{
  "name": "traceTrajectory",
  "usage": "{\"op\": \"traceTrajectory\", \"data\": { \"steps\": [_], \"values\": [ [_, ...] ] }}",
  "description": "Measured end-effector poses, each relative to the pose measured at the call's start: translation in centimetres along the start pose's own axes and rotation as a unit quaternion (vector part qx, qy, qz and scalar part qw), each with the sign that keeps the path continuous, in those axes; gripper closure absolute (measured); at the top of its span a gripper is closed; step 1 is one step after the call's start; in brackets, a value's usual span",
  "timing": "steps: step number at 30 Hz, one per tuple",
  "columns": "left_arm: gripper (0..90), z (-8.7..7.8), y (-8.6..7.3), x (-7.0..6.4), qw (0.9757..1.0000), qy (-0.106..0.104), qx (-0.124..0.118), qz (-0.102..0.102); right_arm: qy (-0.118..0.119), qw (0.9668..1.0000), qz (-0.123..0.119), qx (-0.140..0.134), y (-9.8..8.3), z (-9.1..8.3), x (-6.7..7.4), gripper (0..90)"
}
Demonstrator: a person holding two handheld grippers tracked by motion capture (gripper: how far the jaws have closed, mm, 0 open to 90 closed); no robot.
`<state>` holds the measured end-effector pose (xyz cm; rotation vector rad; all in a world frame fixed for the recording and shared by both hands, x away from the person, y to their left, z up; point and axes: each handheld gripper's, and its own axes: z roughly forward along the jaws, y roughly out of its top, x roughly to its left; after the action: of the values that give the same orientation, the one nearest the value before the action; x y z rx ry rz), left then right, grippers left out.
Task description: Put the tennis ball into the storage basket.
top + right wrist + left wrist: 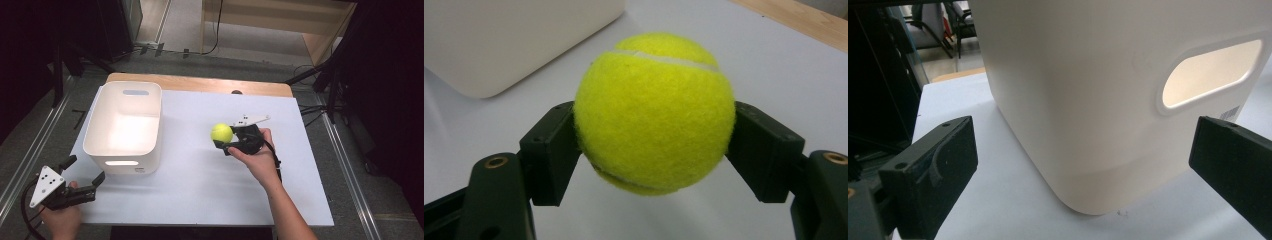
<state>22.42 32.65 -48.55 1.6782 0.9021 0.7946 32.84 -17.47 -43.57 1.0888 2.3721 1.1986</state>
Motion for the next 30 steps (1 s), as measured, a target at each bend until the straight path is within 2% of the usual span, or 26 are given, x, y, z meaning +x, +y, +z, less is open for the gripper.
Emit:
{"op": "traceTrajectory", "data": {
  "steps": [30],
  "values": [
    [0.0, 0.0, 0.0, 0.0, 1.0, -0.001, -0.001, 0.0, 0.025, 0.9995, -0.019, -0.005, 2.3, 1.2, 1.9, 24.8]
  ]
}}
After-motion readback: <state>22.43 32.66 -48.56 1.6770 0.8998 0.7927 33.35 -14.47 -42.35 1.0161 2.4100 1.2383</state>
